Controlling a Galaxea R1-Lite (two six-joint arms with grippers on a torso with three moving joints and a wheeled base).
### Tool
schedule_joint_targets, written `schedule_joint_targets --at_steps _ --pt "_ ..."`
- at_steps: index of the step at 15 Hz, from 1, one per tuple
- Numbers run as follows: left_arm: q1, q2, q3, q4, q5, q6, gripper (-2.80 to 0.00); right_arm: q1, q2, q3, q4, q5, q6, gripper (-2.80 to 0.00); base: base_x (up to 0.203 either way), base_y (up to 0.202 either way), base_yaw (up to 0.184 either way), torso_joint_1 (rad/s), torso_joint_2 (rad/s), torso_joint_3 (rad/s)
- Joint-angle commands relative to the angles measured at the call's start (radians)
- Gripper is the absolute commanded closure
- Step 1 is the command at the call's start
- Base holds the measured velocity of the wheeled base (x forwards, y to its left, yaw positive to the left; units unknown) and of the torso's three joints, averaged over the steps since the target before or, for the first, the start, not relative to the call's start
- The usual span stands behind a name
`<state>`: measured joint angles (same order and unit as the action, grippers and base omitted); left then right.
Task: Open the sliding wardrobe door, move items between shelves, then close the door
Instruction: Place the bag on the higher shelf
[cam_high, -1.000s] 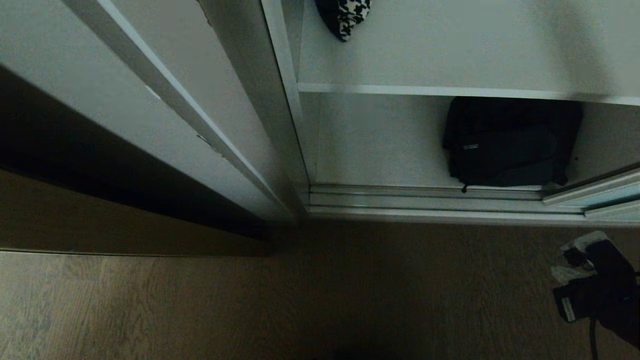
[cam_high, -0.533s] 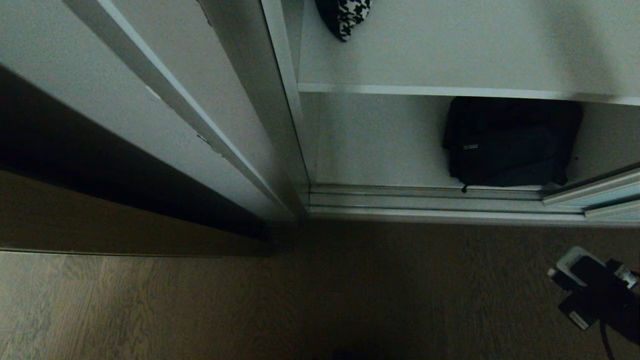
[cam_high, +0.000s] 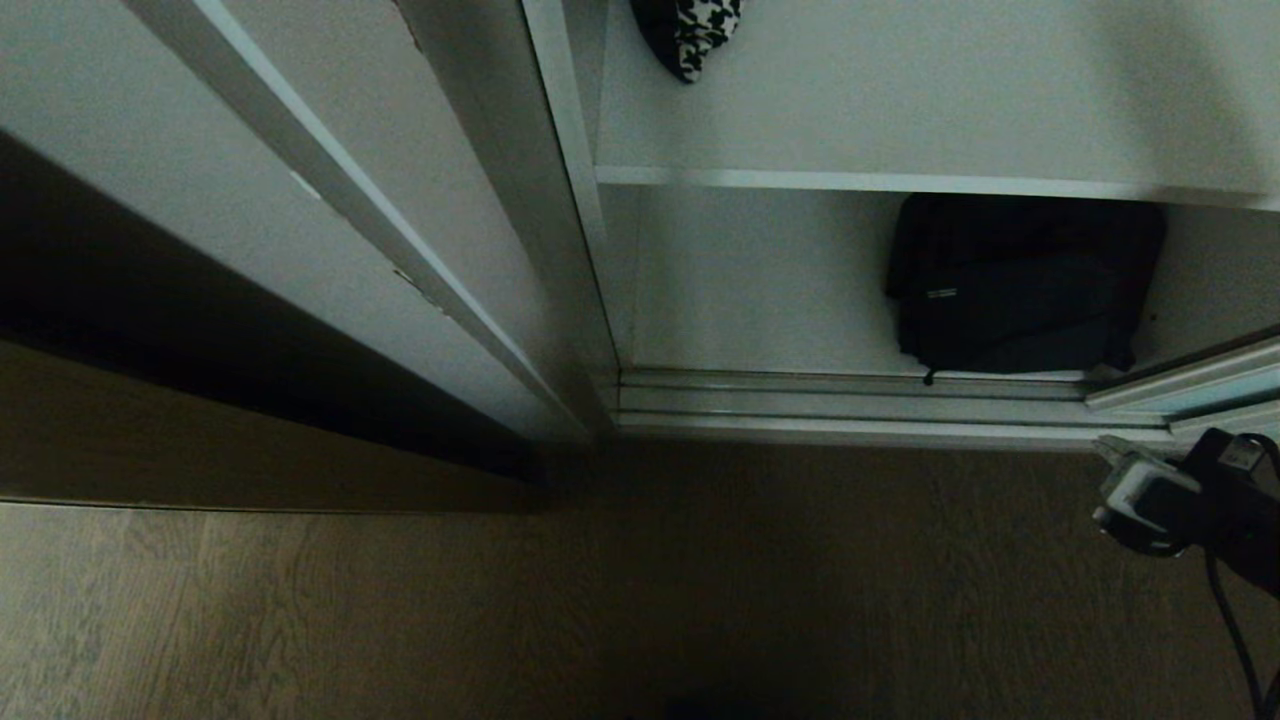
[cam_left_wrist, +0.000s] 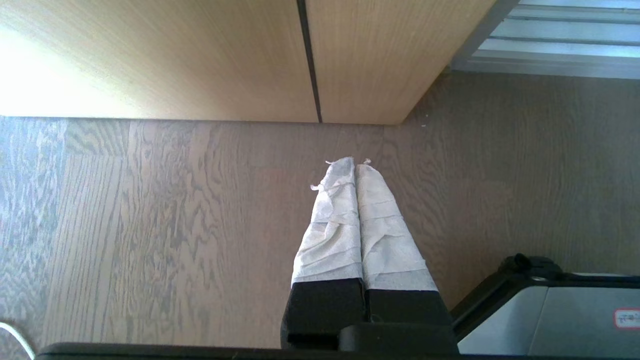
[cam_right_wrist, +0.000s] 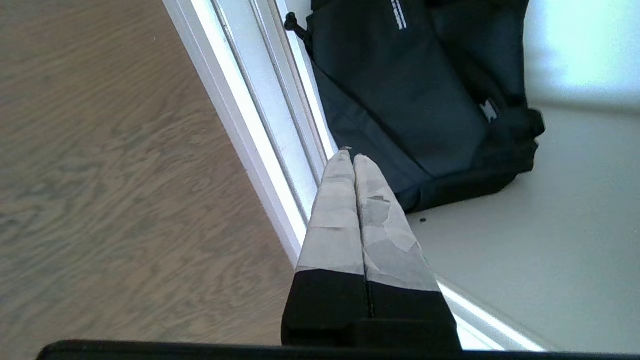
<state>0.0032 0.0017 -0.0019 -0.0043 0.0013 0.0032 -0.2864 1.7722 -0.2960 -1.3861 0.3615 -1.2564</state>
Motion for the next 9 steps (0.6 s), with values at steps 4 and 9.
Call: schedule_joint_targets --at_steps 4,9 --pt "0.000 0.001 0.000 0.000 0.000 0.000 0.00 0.010 0.070 -0.078 -0.013 0.001 -0.036 0.00 0.000 0.000 0.000 0.000 0.00 0.000" --pt "0.000 0.001 -0.001 0.000 0.000 0.000 0.00 0.049 0.186 -0.164 -0.028 0.003 -0.073 -2.80 0.000 0.000 0.000 0.000 0.00 0.000"
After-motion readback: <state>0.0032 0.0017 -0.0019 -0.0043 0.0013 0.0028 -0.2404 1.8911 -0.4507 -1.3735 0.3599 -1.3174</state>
